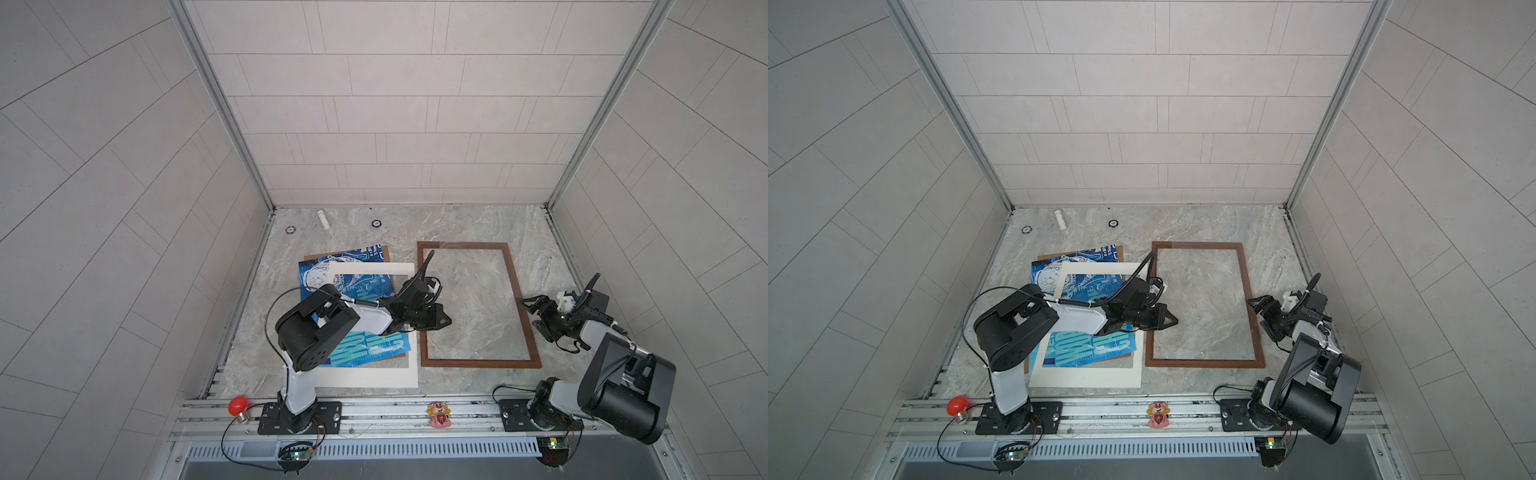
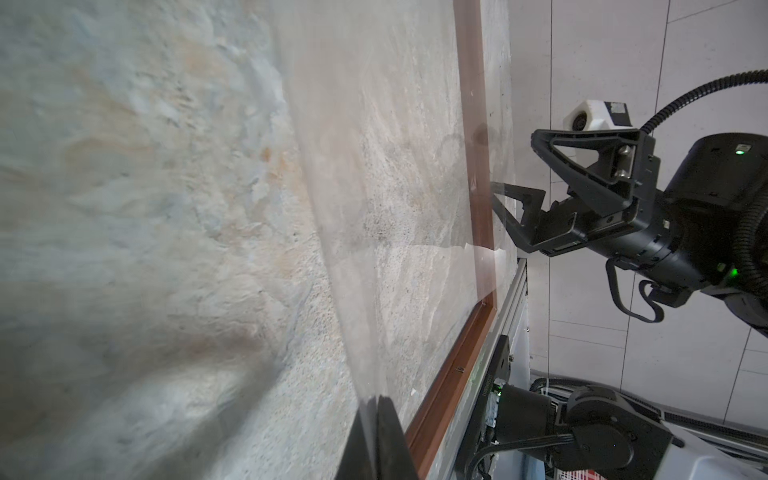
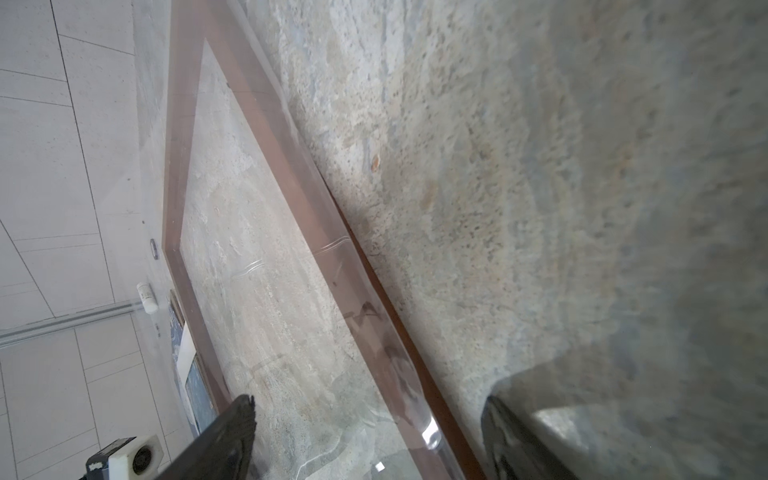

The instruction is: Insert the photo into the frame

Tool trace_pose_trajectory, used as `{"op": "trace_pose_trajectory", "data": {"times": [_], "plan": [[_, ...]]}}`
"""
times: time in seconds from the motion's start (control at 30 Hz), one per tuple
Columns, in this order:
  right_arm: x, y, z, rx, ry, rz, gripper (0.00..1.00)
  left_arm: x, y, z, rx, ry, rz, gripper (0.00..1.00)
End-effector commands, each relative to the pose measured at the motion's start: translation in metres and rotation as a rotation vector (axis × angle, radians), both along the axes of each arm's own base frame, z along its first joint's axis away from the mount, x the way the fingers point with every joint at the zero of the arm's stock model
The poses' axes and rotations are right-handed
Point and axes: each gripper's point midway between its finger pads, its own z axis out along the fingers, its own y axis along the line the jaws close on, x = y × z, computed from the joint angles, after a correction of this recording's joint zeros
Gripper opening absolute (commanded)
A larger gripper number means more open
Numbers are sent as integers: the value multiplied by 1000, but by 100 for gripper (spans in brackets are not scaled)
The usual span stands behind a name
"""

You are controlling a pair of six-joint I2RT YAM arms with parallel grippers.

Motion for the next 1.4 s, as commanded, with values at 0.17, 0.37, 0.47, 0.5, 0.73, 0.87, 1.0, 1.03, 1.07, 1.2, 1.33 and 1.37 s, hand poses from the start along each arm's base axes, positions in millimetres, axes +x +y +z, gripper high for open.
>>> {"op": "trace_pose_trajectory", "data": {"times": [0.17,0.37,0.47,0.5,0.73,0.87,1.0,1.03,1.07,1.2,1.33,1.37], "plan": [[-17,17,-16,42,100,32,81,-3,-2,15,-13,64,18,0],[-15,18,-9,61,95,37,81,5,-5,34,-94,116,30,0],[-16,24,-3,83,86,48,80,9,-6,42,-104,117,21,0],[-18,25,-3,92,86,50,80,8,-8,43,-107,123,13,0],[-23,39,1,163,85,89,62,14,-13,58,-187,149,27,0],[-24,39,4,148,81,93,57,16,-9,58,-180,153,53,0],[-23,35,8,117,75,92,56,19,-8,63,-194,159,81,0],[-24,35,8,108,77,90,55,21,-9,65,-204,166,86,0],[-25,34,8,103,79,89,55,22,-11,66,-214,172,87,0],[-22,33,6,102,59,77,55,29,-10,69,-244,181,102,0],[-18,37,7,152,43,75,48,28,-11,70,-251,193,81,0],[-19,39,7,159,45,77,47,27,-11,71,-253,194,78,0]]}}
